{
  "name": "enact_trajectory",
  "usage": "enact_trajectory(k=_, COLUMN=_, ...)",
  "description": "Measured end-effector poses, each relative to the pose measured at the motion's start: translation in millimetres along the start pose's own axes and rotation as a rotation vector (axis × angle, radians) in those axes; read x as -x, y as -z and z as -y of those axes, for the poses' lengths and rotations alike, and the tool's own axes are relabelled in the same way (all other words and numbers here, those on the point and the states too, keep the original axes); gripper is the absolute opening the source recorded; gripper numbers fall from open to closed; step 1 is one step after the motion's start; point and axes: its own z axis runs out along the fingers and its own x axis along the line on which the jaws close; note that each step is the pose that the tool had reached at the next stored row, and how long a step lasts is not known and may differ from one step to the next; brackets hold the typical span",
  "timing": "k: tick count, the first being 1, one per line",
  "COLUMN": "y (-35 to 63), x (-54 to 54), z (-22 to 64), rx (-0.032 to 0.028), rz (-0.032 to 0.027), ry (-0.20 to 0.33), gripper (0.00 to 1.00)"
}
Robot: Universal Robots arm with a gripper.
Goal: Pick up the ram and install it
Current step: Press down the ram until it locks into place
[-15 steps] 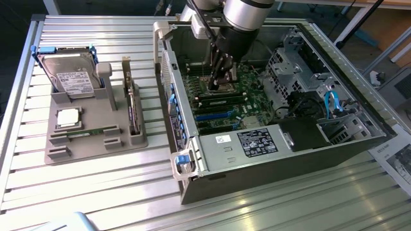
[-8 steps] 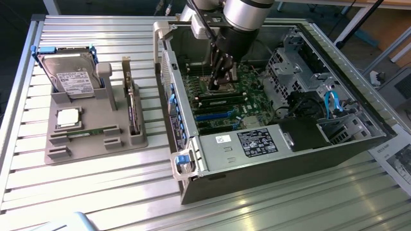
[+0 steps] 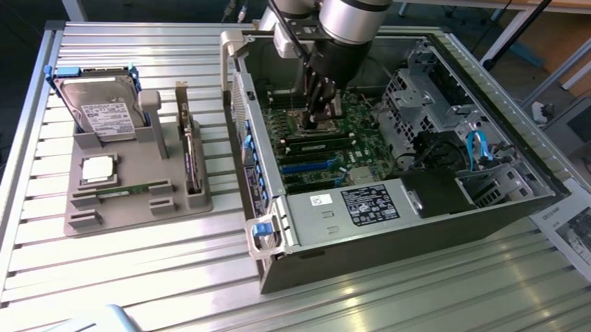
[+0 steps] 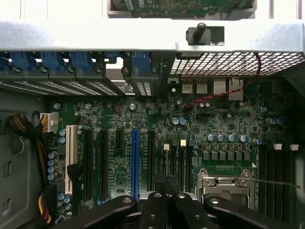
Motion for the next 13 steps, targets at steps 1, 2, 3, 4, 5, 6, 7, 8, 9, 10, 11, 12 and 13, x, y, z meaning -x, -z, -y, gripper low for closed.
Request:
enact_trajectory(k=1, y=0.0, x=0.0, z=-0.2, rx=-0.0037, rz=0.0, ry=0.0, gripper=0.1)
enact_trajectory(k=2, y=-0.1, x=0.1, z=-0.3, rx=-0.0062, rz=0.0001, ry=0.001, gripper=0.1)
enact_trajectory(k=3, y=-0.1, x=0.1, z=-0.3, rx=-0.0064, rz=0.0, ry=0.001, gripper=0.1)
enact_trajectory(k=4, y=0.0, x=0.0, z=-0.3, rx=-0.0066, rz=0.0, ry=0.001, gripper=0.1)
enact_trajectory(k=5, y=0.0, x=0.0, z=-0.3, rx=-0.0066, rz=-0.0001, ry=0.001, gripper=0.1)
enact_trajectory(k=6, y=0.0, x=0.0, z=-0.3, rx=-0.0066, rz=-0.0001, ry=0.001, gripper=0.1)
enact_trajectory(k=7, y=0.0, x=0.0, z=-0.4, rx=-0.0066, rz=-0.0001, ry=0.001, gripper=0.1)
enact_trajectory(k=8, y=0.0, x=0.0, z=-0.2, rx=-0.0065, rz=-0.0001, ry=0.0, gripper=0.1)
enact_trajectory(k=9, y=0.1, x=-0.1, z=0.5, rx=-0.0065, rz=-0.0003, ry=0.001, gripper=0.1)
enact_trajectory(k=10, y=0.2, x=0.0, z=2.0, rx=-0.0065, rz=-0.0003, ry=0.001, gripper=0.1)
enact_trajectory(k=11, y=0.2, x=0.0, z=4.1, rx=-0.0065, rz=-0.0002, ry=0.0, gripper=0.1)
enact_trajectory(k=12, y=0.3, x=-0.1, z=6.3, rx=-0.0066, rz=-0.0001, ry=0.0, gripper=0.1)
enact_trajectory(k=13, y=0.4, x=-0.2, z=9.7, rx=-0.0066, rz=-0.0002, ry=0.001, gripper=0.1)
